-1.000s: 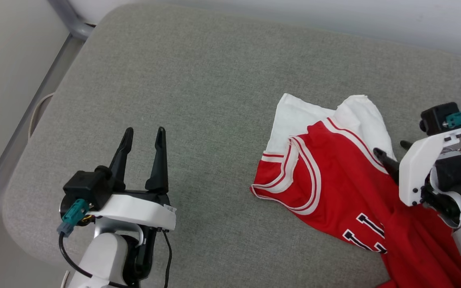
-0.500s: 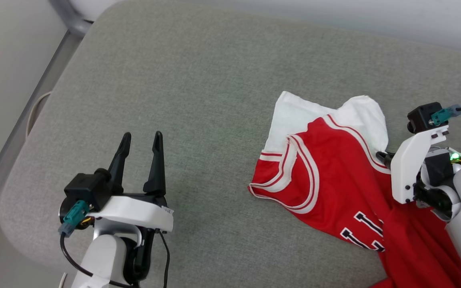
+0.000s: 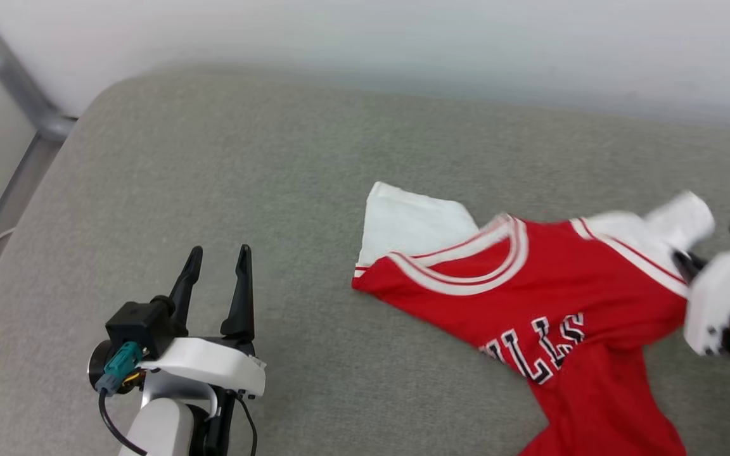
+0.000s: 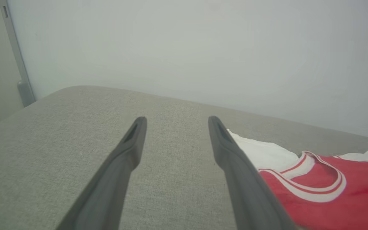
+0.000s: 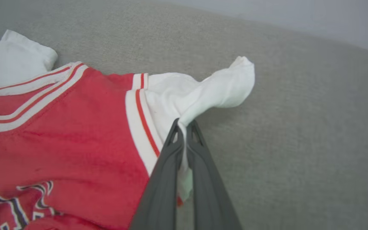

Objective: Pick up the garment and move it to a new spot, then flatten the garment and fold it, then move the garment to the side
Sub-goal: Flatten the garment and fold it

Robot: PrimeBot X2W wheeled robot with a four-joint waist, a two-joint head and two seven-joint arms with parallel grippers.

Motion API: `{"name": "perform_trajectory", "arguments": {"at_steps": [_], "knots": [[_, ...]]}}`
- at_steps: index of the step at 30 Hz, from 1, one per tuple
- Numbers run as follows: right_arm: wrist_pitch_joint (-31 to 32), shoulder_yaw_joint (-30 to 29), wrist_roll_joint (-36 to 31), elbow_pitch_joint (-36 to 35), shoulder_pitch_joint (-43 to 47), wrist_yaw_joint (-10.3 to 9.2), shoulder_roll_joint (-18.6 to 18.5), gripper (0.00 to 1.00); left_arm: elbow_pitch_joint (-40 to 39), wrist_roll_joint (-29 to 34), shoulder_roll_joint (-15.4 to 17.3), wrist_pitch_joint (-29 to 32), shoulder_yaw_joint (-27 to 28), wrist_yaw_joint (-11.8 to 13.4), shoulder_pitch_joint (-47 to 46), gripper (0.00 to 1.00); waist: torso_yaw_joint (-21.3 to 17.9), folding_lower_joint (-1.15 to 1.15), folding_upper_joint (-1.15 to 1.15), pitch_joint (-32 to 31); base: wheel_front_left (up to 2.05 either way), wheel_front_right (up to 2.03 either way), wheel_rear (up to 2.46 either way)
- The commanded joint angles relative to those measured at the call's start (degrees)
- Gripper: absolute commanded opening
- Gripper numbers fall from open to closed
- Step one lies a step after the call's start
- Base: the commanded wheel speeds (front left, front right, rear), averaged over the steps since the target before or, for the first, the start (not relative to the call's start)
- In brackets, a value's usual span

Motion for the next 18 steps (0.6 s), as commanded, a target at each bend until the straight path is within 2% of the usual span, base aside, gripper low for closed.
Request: {"name": "perform_trajectory", "arguments": {"at_steps": [1,4,8,13,14,15,16,18], "knots": [[-0.39,-2.55,-0.81,-0.64,2.93,-0.10,-0.03,0.00,0.21,-0.07,0.44,0.00,-0.11,-0.01,0.58,1.00,-2.08,0.00,0.00,-1.88,0.00,0.00,0.00],[0.16,-10.09,-3.16,-2.41,10.87,-0.10,1.85,0.00,0.29,-0.24,0.70,0.38,-0.11,0.36,1.40,1.00,-3.53,0.00,0.00,-2.73,0.00,0.00,0.00],[1.16,-19.61,-6.06,-5.25,20.70,-0.09,6.47,0.00,-0.10,-0.53,1.04,1.28,-0.08,0.61,2.09,1.00,-5.04,0.00,0.00,-3.00,0.00,0.00,0.00],[3.76,-25.46,-8.62,-8.24,28.29,-0.08,13.62,0.00,-0.81,-0.72,1.60,2.21,0.03,1.13,2.70,1.00,-6.18,0.00,0.00,-2.80,0.00,0.00,0.00],[4.10,-25.99,-8.77,-8.66,28.95,-0.07,14.99,0.07,-0.94,-0.83,1.68,2.43,0.07,1.18,2.67,1.00,-6.31,0.00,0.00,-2.73,0.00,0.00,0.00],[4.28,-26.29,-8.52,-9.24,29.28,-0.07,16.20,0.49,-1.10,-0.88,1.71,2.57,0.06,1.31,2.66,1.00,-6.44,0.00,0.00,-2.68,0.00,0.00,0.00],[4.15,-26.46,-8.32,-9.78,29.26,-0.05,17.18,1.00,-1.19,-0.90,1.72,2.64,0.00,1.45,2.68,1.00,-6.52,0.00,0.00,-2.65,0.00,0.00,0.00],[2.47,-26.70,-8.88,-11.46,28.72,-0.05,18.34,1.00,-1.36,-0.95,1.88,3.00,-0.06,1.60,2.84,1.00,-6.63,0.00,0.00,-2.70,0.00,0.00,0.00]]}}
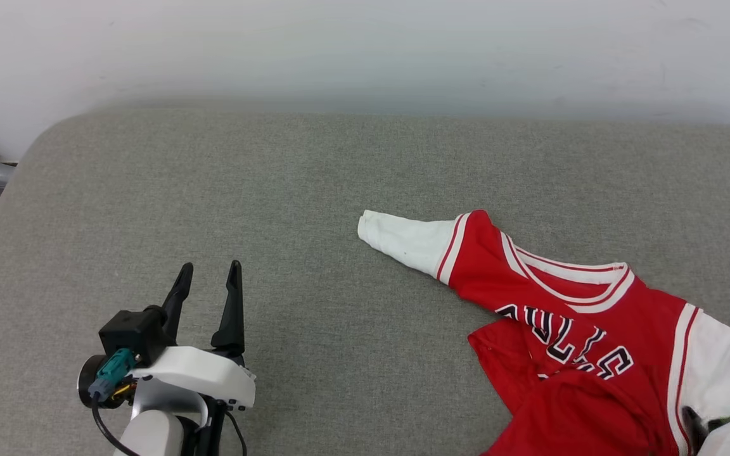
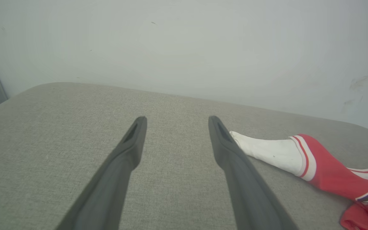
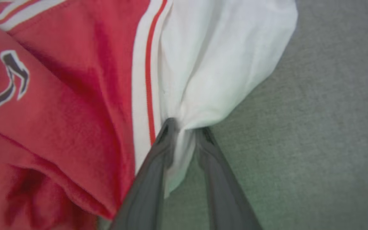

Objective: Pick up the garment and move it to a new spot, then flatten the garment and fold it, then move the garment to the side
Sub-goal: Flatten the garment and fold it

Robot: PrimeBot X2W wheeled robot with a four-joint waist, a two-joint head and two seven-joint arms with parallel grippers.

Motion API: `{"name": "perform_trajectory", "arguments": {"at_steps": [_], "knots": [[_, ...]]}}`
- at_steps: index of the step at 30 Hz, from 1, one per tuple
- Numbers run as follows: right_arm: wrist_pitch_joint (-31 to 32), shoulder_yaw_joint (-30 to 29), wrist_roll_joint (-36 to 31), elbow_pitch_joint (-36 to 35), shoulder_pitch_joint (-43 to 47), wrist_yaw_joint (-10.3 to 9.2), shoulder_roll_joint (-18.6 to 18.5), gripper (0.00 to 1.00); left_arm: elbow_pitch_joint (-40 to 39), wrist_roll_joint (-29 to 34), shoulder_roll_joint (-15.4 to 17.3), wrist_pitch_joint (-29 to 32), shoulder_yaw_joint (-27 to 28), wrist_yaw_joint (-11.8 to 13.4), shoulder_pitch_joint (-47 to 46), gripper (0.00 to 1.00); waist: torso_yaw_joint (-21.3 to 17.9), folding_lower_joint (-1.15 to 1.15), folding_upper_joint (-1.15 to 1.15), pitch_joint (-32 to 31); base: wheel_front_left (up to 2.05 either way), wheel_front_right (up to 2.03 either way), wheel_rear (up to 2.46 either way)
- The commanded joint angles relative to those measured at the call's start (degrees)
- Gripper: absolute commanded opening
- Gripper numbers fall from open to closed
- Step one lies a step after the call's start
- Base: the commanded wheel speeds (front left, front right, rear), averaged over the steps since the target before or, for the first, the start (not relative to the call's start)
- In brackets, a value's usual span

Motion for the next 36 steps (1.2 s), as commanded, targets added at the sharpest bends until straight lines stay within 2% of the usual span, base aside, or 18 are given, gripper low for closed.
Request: {"name": "perform_trajectory", "arguments": {"at_steps": [1,8,13,22,30,34,36], "knots": [[-1.89,-0.22,-0.37,-0.98,-0.19,-0.01,1.31,1.00,-0.39,-0.23,0.40,0.26,-0.14,0.18,0.73,1.00,0.00,0.01,0.00,-0.03,0.00,0.00,0.00],[-16.49,-1.17,-4.54,-7.54,-2.49,-0.02,3.80,1.00,-0.70,-0.52,0.95,1.06,-0.24,0.60,0.66,1.00,0.60,0.01,0.00,-0.72,0.00,0.00,0.00],[-22.49,1.42,-6.70,-11.55,-1.51,-0.02,4.45,1.00,-0.85,-0.73,1.75,2.08,0.01,0.79,-0.04,1.00,0.73,0.01,0.00,-1.67,0.00,0.00,0.00],[-23.22,7.77,-7.74,-21.15,-1.05,-0.02,5.13,1.00,-0.75,-3.24,4.13,8.72,0.42,-0.88,-4.99,1.00,-2.02,0.01,0.00,-0.20,0.00,0.00,0.00],[-24.22,13.38,-7.73,-28.28,-3.42,-0.03,5.15,1.00,3.18,-6.01,6.89,23.65,-2.53,-3.33,-13.90,1.00,-7.65,0.01,0.00,5.21,0.00,0.00,0.00],[-25.13,14.46,-6.58,-28.53,-4.17,-0.03,5.16,1.00,5.36,-7.01,7.50,31.62,-5.49,-4.24,-18.01,1.00,-10.42,0.01,0.00,7.97,0.00,0.00,0.00],[-25.32,14.77,-6.18,-28.16,-4.42,-0.03,5.17,1.00,5.82,-7.36,7.64,33.30,-6.04,-4.35,-19.09,1.00,-11.12,0.01,0.00,8.70,0.00,0.00,0.00]]}}
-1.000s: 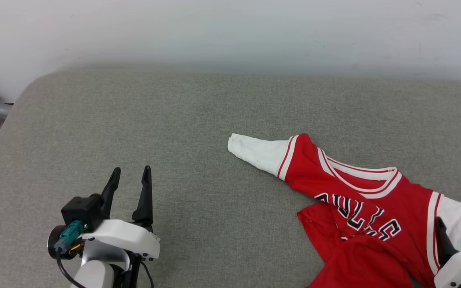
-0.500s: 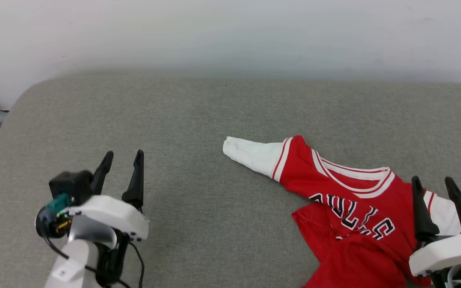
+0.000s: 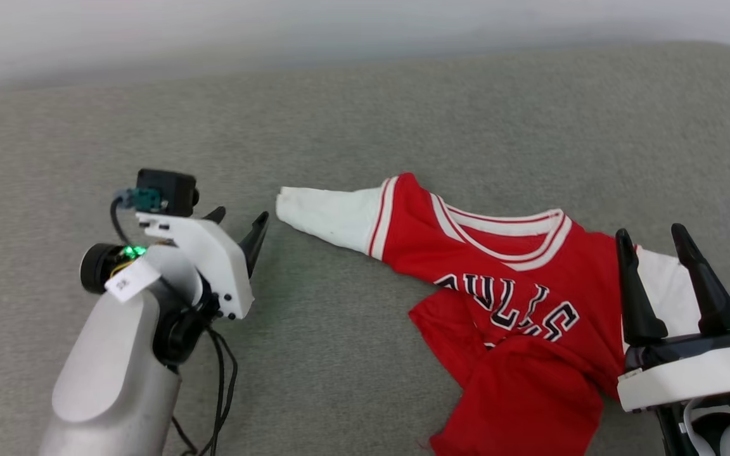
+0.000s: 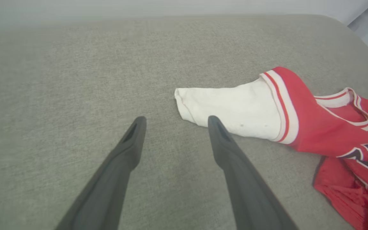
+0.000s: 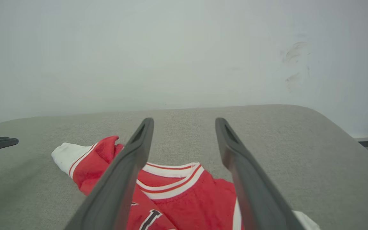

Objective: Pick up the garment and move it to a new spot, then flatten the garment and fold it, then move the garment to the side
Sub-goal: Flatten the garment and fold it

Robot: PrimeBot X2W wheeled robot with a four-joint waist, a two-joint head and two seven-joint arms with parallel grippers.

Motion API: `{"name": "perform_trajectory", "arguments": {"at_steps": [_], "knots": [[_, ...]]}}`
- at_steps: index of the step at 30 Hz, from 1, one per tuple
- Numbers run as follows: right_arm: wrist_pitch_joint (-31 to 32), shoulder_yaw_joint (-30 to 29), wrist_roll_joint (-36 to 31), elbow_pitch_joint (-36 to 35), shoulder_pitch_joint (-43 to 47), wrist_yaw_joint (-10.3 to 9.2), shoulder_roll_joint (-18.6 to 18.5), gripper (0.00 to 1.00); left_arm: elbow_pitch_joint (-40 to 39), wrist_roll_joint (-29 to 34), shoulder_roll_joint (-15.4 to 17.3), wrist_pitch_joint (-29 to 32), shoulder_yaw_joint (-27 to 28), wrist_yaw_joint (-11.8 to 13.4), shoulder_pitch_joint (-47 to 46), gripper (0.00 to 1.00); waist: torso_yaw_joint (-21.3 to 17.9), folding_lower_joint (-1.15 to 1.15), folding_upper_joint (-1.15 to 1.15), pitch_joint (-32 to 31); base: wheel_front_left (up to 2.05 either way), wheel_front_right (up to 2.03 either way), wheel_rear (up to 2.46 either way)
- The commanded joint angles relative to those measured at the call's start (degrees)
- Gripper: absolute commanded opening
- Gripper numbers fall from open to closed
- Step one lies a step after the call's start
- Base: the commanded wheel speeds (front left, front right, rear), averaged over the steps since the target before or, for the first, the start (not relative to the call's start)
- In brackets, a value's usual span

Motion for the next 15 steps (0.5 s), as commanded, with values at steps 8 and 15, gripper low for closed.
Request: {"name": "perform_trajectory", "arguments": {"at_steps": [8,15], "knots": [[-1.93,1.17,3.05,2.80,-2.66,-0.06,0.15,1.00,5.71,-0.26,0.94,8.83,-2.11,0.06,-9.04,1.00,-5.77,0.00,0.00,6.96,0.00,0.00,0.00],[-3.37,2.43,5.07,5.51,-4.79,-0.05,0.14,1.00,13.75,0.97,1.66,16.56,-5.41,-0.01,-13.53,1.00,-8.04,0.00,0.00,9.94,0.00,0.00,0.00]]}}
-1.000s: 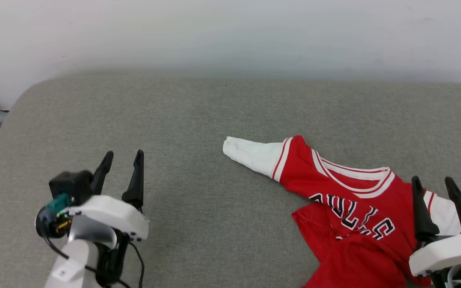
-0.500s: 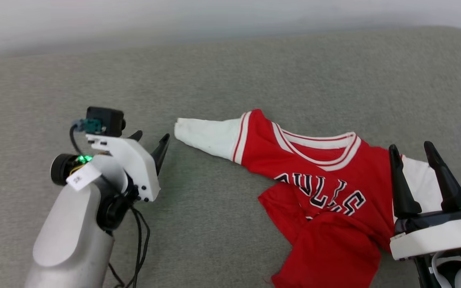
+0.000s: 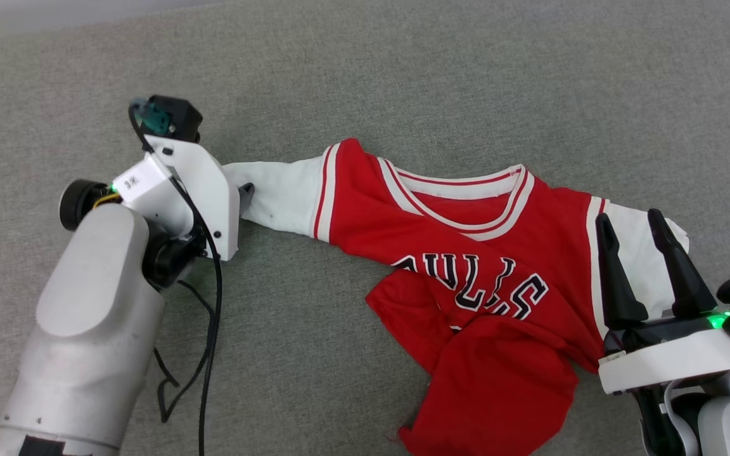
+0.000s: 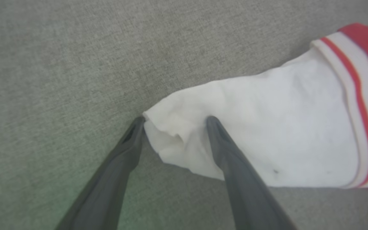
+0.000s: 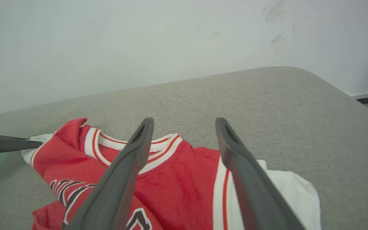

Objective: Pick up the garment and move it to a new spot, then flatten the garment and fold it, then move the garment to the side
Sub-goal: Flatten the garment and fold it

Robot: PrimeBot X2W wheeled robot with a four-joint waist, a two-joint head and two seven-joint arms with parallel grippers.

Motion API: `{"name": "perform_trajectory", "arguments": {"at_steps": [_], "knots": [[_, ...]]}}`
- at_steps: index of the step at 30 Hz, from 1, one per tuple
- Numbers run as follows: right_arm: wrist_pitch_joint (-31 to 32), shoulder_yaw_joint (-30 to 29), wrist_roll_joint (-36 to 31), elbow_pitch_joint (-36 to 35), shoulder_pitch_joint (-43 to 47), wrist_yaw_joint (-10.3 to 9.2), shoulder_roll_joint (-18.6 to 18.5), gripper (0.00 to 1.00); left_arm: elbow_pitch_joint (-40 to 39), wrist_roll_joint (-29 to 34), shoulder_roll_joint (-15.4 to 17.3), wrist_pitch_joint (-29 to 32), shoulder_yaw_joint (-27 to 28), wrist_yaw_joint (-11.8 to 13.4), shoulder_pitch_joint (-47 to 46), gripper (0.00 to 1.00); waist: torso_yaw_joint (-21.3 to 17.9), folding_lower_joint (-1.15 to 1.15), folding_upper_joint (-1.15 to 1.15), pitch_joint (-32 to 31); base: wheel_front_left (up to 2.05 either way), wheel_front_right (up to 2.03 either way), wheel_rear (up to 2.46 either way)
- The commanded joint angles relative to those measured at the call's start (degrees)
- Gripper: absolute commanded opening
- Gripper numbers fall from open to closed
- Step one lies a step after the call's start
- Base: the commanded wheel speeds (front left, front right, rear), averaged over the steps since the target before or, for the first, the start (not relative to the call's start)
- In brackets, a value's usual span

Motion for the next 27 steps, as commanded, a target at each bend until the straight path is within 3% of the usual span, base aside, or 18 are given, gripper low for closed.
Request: {"name": "perform_trajectory", "arguments": {"at_steps": [1,6,7,9,18,27], "knots": [[-0.38,0.25,0.07,0.27,-0.87,-0.06,0.16,1.00,2.21,0.03,-0.07,2.02,-1.24,-0.29,1.38,1.00,-0.87,-0.01,0.00,0.98,0.00,0.00,0.00],[-1.02,0.08,1.40,2.31,-1.64,-0.05,0.16,1.00,6.58,-1.52,-1.70,9.16,-5.87,-1.39,3.67,1.00,-0.92,-0.01,0.00,1.92,0.00,0.00,0.00],[-1.02,0.10,1.37,2.63,-1.68,-0.05,0.16,1.00,6.82,-1.65,-1.90,9.57,-6.72,-1.56,4.15,0.73,-0.91,-0.01,0.00,1.94,0.00,0.00,0.00],[-1.13,-0.06,1.45,3.19,-1.93,-0.06,0.16,1.00,6.78,-2.00,-2.21,8.76,-7.93,-1.80,4.71,0.00,-0.82,-0.01,0.00,1.88,0.00,0.00,0.00],[0.36,-3.06,0.38,4.89,-2.22,-0.06,0.15,1.00,2.42,-2.27,0.18,-0.91,-8.60,-1.71,4.69,0.00,1.39,-0.01,0.00,-1.79,0.00,0.00,0.00],[5.28,-12.12,0.51,7.52,-0.04,-0.06,0.14,1.00,-6.22,-2.76,2.46,-12.18,-4.60,1.21,9.23,0.00,5.01,-0.01,0.00,-7.49,0.00,0.00,0.00]]}}
